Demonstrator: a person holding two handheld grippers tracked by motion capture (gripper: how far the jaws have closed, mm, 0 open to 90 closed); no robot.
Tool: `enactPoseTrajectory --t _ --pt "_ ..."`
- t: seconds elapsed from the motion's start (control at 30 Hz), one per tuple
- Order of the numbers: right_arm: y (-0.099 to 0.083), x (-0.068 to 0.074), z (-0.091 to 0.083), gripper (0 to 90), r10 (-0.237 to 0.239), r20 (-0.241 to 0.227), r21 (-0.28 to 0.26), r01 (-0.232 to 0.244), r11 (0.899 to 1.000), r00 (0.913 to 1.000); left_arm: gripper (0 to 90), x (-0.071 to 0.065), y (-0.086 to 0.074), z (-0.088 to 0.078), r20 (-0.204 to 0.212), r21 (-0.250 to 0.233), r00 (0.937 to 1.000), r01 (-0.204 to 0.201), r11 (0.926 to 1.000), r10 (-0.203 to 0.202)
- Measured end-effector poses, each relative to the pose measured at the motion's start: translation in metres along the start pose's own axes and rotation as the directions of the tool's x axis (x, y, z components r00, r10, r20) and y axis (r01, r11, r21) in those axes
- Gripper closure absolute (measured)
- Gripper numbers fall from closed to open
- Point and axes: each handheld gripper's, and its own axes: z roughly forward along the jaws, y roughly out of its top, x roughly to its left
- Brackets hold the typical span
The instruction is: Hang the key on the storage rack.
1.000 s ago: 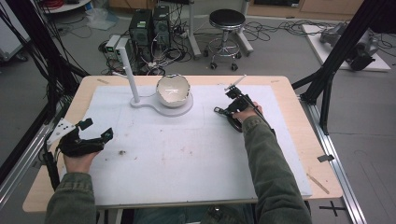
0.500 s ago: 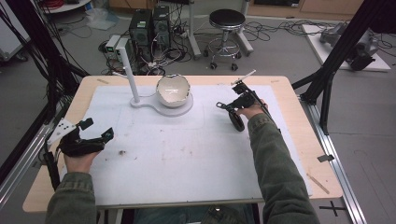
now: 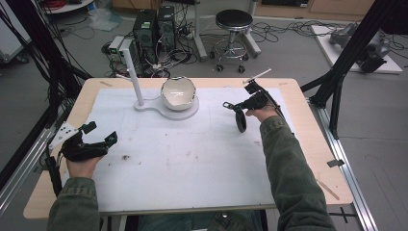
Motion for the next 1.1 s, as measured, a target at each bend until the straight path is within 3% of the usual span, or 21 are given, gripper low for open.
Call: enactPoseTrajectory --t 0.23,0.6,0.9,1.1 --pt "0.005 0.003 -0.009 86.0 -0.012 0.005 -0.009 0.012 1.0 0.9999 1.7 0.0 0.0 0.0 0.0 0.0 1.0 0.0 1.0 0.0" --pt "0.027 0.027 -0.032 85.9 -0.063 0.002 -0.061 0.063 0.996 0.998 1.7 0.001 0.0 -0.001 -0.001 -0.004 1.0 0.004 1.0 -0.004" --pt "0.042 0.045 -0.045 85.8 -0.113 0.002 -0.057 0.113 0.992 0.9936 1.7 0.0 0.0 -0.001 -0.001 -0.006 1.0 0.007 1.0 -0.007" --pt "0.051 0.054 -0.047 85.7 -0.126 0.006 -0.084 0.126 0.988 0.992 1.7 0.0 0.0 -0.001 0.0 -0.005 1.0 0.004 1.0 -0.004"
